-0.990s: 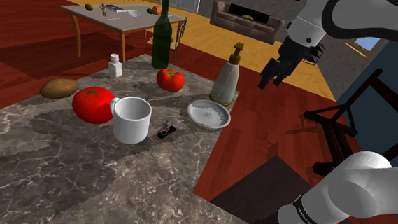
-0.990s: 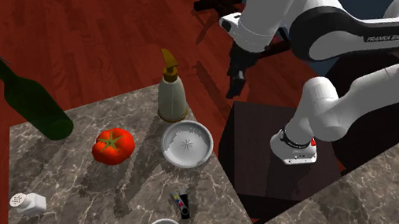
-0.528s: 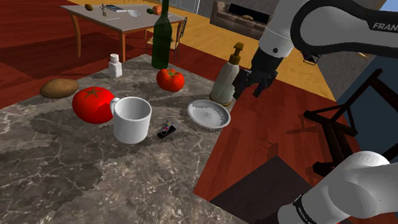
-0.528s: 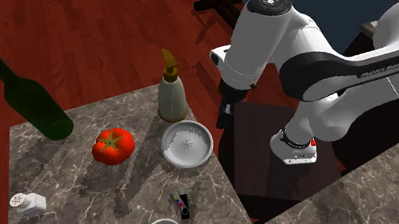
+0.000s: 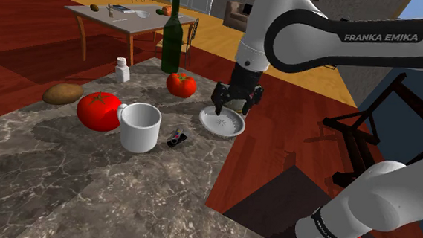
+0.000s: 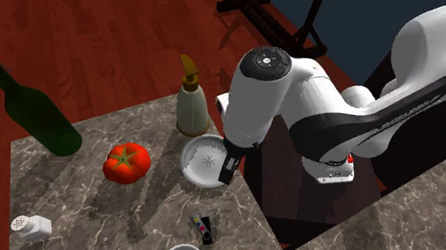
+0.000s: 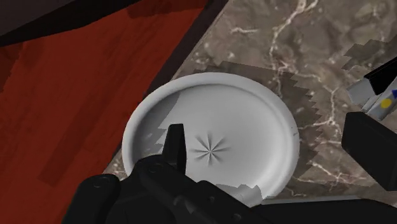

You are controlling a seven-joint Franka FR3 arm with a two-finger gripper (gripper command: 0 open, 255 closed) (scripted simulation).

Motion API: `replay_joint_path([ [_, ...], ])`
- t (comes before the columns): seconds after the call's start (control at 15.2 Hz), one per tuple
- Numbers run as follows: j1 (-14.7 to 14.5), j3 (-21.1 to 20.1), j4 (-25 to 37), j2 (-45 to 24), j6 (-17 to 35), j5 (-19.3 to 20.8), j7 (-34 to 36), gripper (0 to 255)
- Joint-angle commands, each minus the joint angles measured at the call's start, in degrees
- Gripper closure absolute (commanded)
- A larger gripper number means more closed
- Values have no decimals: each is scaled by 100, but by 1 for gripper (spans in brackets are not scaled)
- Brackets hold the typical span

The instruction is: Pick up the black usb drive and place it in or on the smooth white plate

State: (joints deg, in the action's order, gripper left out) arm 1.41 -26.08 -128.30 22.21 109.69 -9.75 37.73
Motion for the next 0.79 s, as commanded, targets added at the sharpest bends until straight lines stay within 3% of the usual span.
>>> replay_joint_path([
  [0.0, 47, -282, 250, -439, 143, 72, 536, 0],
  [0.33, 110, -848, 997, -1639, 391, 531, 1856, 0],
  [0.59, -37, -1088, 1759, -2739, 458, 1133, 2954, 0],
  [0.73, -82, -1070, 1760, -2835, 530, 1188, 3031, 0],
])
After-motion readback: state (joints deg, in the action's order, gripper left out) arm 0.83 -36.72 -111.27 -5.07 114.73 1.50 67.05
